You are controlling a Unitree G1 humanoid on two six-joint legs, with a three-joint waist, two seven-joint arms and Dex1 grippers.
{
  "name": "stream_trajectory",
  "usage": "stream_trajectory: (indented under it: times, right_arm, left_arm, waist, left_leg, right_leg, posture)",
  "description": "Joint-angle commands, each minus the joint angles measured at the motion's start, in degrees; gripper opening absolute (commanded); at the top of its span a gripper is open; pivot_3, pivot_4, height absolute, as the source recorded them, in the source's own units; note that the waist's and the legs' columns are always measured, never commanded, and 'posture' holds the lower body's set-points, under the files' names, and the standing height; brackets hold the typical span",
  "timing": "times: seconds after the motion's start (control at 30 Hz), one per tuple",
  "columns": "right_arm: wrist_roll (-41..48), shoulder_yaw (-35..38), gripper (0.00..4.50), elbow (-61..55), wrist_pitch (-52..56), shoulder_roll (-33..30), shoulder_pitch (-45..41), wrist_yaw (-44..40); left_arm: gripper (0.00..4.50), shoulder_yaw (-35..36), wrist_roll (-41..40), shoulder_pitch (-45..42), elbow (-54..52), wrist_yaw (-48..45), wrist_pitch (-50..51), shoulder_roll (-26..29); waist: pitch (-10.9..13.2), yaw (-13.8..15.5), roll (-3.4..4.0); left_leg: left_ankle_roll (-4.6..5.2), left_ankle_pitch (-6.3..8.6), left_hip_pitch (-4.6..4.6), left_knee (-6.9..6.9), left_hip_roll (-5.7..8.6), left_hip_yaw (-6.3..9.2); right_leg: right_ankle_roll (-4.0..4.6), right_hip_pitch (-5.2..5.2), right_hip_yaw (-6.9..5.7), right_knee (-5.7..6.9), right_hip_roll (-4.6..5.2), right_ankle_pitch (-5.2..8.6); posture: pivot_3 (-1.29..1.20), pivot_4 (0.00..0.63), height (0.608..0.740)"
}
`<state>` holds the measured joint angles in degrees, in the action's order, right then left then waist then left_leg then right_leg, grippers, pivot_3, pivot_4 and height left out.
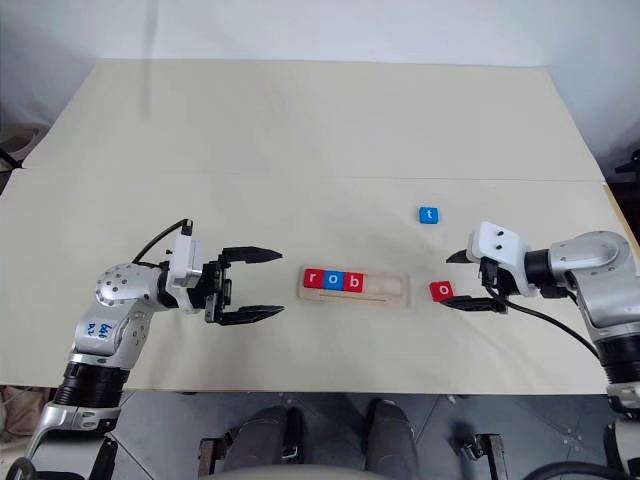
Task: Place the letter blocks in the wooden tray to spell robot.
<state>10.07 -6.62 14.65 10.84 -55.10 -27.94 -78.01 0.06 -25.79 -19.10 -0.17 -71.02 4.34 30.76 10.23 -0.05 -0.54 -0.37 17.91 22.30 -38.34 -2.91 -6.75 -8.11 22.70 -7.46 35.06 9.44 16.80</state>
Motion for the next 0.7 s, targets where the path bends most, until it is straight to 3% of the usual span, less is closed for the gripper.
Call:
stream_trajectory:
  times: [0.03,0.3,0.47,0.67,0.7]
  right_arm:
    - [-0.5,-0.5,3.21,1.3,-1.5,0.6,-1.2,-1.8]
    - [-0.9,-1.2,0.49,0.9,-1.4,0.9,-1.8,-3.3]
    - [0.6,0.2,0.49,1.2,2.0,2.3,-4.3,-2.2]
    - [0.9,-0.2,2.47,0.4,-0.6,0.5,-4.0,-6.1]
    - [0.3,-0.5,2.47,1.0,-1.4,0.2,-3.9,-6.5]
  left_arm:
    - [4.5,0.7,-1.5,1.0,-3.2,-0.2,0.3,0.9]
    - [4.5,1.4,-1.6,1.6,-3.7,0.9,0.3,1.3]
    - [4.5,1.4,-1.6,1.5,-3.6,1.4,0.3,1.2]
    - [4.5,1.2,-1.6,1.4,-3.4,1.4,0.3,1.2]
    - [4.5,1.2,-1.6,1.4,-3.3,1.4,0.3,1.2]
  waist:
    - [0.0,0.0,0.0]
    - [0.0,0.0,0.0]
    - [0.0,-0.1,0.01]
    - [0.0,0.1,0.01]
    - [0.0,0.1,0.01]
  left_leg:
    - [0.0,0.0,0.0,-0.01,0.0,0.0]
    - [0.0,0.0,0.0,-0.06,-0.01,0.01]
    - [0.0,0.0,0.0,-0.07,-0.01,0.01]
    - [0.0,0.0,0.01,-0.07,-0.01,0.01]
    - [0.0,0.0,0.02,-0.09,-0.01,0.01]
  right_leg:
    - [0.0,0.0,0.0,0.0,0.0,0.0]
    - [0.0,-0.01,0.0,0.03,0.0,0.0]
    - [0.0,-0.01,0.01,0.04,0.0,0.0]
    - [0.0,-0.01,0.0,0.03,0.0,0.0]
    - [0.0,-0.01,0.0,0.03,0.0,0.0]
  posture:
    - [0.0,0.15,0.74]
    - [0.0,0.15,0.74]
    - [0.0,0.15,0.74]
    - [0.0,0.15,0.74]
    - [0.0,0.15,0.74]
